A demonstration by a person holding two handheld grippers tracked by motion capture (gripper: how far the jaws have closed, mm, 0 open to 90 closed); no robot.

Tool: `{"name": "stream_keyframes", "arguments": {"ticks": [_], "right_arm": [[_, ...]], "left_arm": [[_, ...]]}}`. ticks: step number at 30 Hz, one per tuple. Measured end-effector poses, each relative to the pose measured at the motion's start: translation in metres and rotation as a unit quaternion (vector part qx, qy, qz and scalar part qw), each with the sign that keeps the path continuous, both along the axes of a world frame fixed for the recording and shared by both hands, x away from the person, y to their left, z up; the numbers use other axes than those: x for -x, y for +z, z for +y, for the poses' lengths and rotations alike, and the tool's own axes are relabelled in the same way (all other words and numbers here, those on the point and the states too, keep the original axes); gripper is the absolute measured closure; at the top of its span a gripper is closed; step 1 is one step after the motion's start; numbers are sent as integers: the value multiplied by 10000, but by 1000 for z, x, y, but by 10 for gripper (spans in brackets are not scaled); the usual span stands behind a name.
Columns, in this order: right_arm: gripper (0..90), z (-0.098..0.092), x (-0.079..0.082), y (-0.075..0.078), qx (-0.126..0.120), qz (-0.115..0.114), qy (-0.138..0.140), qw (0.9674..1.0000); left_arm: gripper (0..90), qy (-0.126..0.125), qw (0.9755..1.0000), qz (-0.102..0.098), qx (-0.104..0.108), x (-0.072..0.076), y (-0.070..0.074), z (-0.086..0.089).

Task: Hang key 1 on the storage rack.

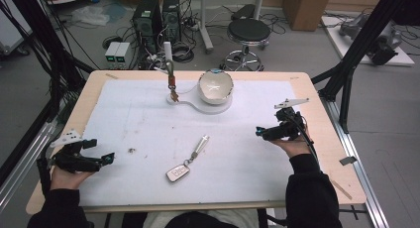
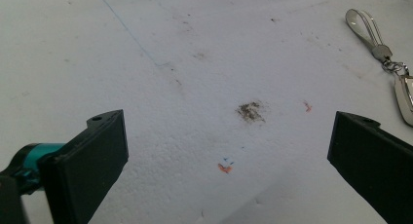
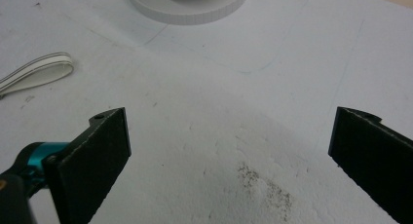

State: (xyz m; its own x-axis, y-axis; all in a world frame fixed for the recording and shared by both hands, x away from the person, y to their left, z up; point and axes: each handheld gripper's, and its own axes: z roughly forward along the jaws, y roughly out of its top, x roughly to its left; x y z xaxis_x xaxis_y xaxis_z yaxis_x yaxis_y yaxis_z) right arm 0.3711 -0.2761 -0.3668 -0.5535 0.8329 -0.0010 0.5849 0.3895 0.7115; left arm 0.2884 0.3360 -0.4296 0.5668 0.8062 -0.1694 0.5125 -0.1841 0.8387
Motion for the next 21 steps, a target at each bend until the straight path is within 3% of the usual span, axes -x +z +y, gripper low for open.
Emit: {"name": "stream_keyframes", "arguments": {"ticks": [11, 21], "right_arm": [[6, -17, 15, -17, -205, 51, -61, 9998], [6, -25, 25, -28, -241, 32, -82, 9997]], "left_arm": [[17, 20, 10000, 11, -19, 0, 0, 0], [17, 42, 10000, 13, -23, 0, 0, 0]]}}
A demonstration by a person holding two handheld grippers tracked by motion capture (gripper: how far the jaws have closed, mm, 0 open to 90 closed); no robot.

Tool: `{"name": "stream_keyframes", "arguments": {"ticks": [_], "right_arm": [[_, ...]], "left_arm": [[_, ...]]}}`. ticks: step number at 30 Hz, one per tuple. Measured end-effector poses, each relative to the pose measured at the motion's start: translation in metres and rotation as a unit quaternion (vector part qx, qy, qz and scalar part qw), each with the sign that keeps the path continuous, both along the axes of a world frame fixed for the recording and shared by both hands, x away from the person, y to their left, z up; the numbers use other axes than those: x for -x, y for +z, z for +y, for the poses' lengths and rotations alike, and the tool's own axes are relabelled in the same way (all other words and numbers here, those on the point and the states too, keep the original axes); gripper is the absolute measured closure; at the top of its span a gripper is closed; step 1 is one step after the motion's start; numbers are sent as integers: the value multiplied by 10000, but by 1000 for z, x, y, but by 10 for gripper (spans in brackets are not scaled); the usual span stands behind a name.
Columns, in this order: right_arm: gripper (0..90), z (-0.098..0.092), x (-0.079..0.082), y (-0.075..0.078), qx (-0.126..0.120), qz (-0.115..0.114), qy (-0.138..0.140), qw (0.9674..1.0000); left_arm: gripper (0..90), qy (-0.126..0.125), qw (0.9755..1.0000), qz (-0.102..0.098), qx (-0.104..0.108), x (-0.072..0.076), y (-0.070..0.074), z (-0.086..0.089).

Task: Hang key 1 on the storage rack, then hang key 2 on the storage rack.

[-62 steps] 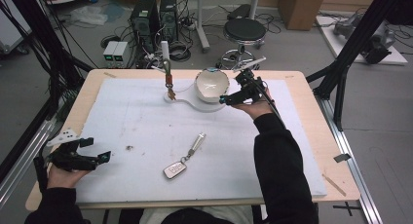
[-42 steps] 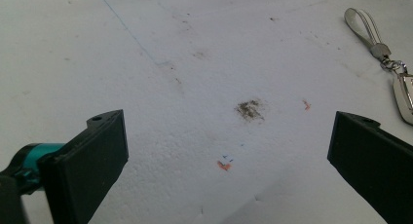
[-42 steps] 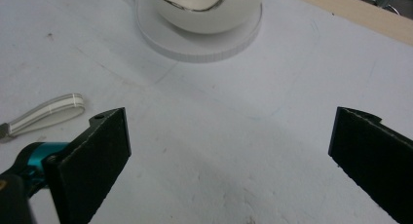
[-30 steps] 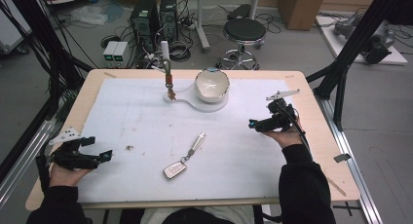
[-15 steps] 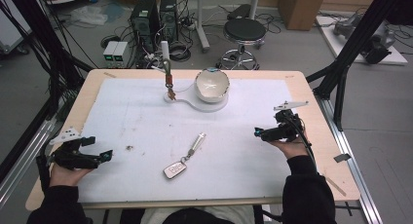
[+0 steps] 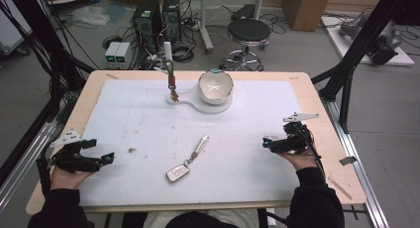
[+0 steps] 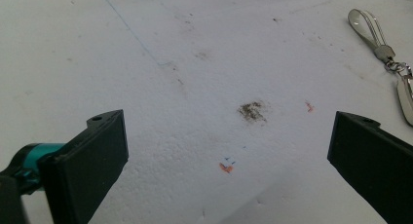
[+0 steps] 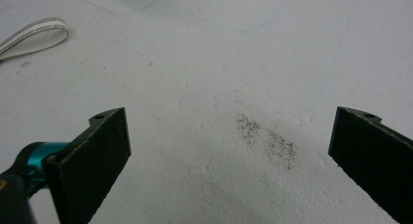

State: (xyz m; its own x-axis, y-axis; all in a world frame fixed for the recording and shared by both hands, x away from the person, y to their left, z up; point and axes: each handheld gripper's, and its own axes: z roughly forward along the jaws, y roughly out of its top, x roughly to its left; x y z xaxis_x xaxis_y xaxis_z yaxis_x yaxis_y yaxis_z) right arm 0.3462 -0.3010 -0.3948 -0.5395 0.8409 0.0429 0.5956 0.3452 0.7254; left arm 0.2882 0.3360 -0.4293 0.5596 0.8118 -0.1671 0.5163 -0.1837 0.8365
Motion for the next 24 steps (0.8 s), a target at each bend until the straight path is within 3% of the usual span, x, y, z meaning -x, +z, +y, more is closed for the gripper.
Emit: {"name": "stream_keyframes", "arguments": {"ticks": [9, 24], "right_arm": [[6, -2, 7, -14, 3, 85, 55, 9999], [6, -12, 24, -24, -21, -233, 46, 9997]], "left_arm": [[17, -4, 10000, 32, -28, -1, -1, -1], [17, -106, 9998, 82, -138, -6, 4, -10]]}}
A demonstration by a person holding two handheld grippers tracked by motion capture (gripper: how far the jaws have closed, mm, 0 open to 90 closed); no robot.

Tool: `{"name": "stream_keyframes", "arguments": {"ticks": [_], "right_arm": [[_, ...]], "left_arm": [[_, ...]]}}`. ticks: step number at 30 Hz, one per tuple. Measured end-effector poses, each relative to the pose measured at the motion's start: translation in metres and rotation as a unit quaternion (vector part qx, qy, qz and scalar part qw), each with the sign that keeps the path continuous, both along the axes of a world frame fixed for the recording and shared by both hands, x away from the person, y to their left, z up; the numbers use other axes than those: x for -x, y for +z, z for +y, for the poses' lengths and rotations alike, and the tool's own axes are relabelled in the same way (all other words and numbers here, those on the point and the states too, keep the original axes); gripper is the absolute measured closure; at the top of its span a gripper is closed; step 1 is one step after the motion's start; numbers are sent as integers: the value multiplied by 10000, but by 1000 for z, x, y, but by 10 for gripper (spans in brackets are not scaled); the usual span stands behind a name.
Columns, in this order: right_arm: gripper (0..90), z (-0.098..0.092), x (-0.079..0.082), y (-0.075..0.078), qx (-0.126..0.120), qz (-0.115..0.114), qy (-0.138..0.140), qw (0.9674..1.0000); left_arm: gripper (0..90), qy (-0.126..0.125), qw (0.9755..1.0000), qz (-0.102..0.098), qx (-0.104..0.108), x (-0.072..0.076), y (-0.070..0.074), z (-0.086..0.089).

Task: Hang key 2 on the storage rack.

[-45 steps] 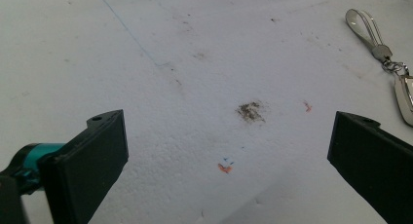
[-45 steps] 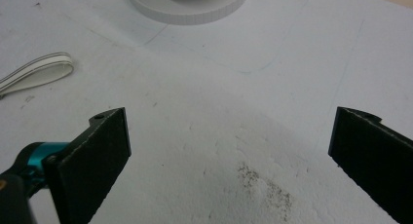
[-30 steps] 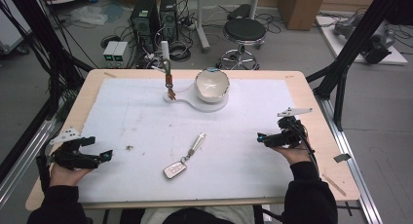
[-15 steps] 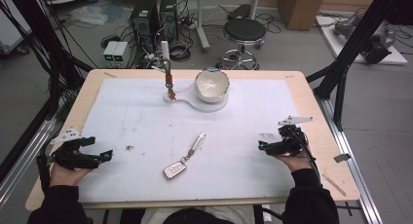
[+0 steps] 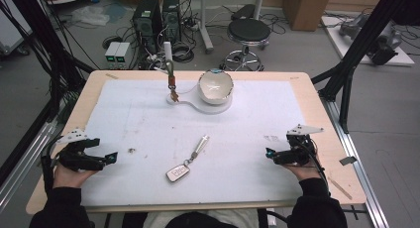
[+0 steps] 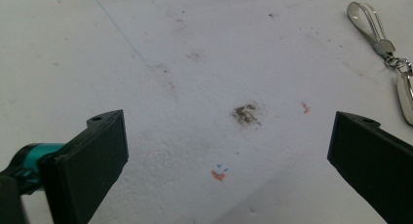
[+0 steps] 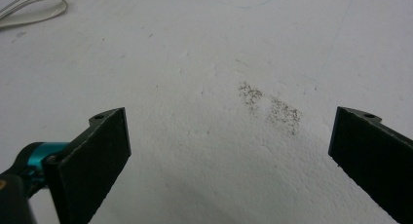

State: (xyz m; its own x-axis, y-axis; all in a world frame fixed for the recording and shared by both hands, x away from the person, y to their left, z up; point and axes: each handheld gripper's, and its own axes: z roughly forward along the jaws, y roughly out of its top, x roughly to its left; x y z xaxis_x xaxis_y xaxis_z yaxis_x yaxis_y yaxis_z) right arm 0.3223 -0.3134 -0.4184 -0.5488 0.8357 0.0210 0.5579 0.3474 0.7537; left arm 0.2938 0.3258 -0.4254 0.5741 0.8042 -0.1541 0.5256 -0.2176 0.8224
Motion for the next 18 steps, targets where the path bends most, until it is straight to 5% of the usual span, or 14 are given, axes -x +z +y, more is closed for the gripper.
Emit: {"name": "stream_keyframes", "arguments": {"ticks": [7, 18], "right_arm": [[6, -3, 7, -5, 77, -71, 3, 9999], [5, -4, 11, -1, -42, -211, -42, 9998]], "left_arm": [[17, -127, 9999, -68, -24, -10, 9, -13], [17, -458, 9987, 87, -195, -30, 21, -44]]}}
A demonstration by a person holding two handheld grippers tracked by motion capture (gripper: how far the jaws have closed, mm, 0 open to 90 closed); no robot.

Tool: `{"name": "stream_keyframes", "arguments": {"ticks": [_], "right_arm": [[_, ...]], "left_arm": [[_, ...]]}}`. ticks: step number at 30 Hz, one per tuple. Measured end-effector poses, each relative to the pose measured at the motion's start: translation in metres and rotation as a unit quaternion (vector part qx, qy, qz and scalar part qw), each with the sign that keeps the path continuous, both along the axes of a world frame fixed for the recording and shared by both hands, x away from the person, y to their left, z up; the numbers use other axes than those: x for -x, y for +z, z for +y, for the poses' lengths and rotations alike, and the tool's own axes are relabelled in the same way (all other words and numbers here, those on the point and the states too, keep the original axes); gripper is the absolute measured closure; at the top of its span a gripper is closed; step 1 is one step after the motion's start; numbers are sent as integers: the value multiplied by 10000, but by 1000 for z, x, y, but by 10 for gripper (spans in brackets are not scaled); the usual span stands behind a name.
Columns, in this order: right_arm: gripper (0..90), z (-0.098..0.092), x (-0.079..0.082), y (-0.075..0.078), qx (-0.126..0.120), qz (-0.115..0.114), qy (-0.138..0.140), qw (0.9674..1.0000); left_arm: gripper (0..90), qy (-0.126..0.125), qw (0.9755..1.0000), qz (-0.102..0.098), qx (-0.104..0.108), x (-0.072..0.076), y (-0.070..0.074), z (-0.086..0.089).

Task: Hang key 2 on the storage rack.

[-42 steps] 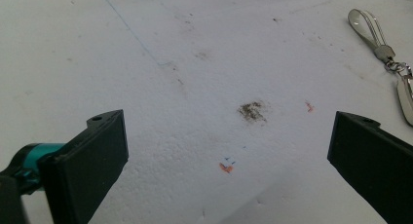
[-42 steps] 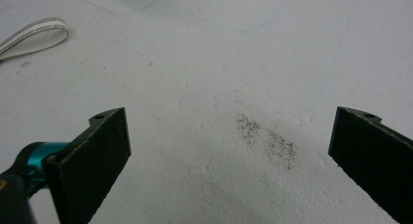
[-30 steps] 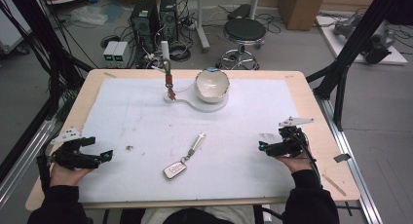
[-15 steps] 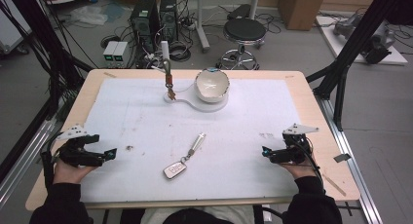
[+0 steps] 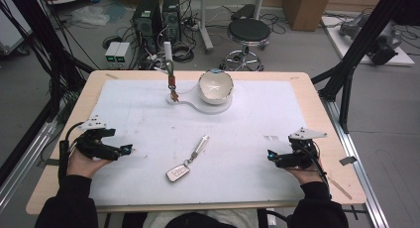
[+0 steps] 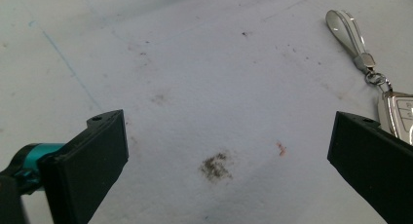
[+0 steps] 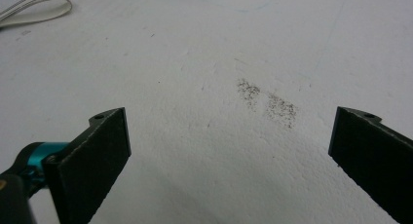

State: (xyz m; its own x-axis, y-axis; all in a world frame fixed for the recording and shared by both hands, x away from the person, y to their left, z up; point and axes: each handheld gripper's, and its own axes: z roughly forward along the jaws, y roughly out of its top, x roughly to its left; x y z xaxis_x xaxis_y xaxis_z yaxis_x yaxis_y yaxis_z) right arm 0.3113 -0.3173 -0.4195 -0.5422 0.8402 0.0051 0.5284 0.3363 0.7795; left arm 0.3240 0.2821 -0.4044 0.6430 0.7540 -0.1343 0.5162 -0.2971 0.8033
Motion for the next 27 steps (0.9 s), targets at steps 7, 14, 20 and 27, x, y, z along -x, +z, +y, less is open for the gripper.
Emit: {"name": "stream_keyframes", "arguments": {"ticks": [7, 14, 20, 27], "right_arm": [[6, -4, 1, -1, -52, -22, -75, 10000], [5, -4, 2, 1, -83, -99, -29, 9999], [5, -4, 2, 3, -179, -119, -27, 9998], [6, -6, 1, 1, -162, -49, -82, 9998]], "left_arm": [[17, -198, 9997, 132, -84, -10, 0, -19], [17, -403, 9988, 204, -191, -20, 5, -42], [17, -528, 9978, 278, -278, -30, 6, -59], [17, -832, 9957, 296, -283, -39, 12, -79]]}}
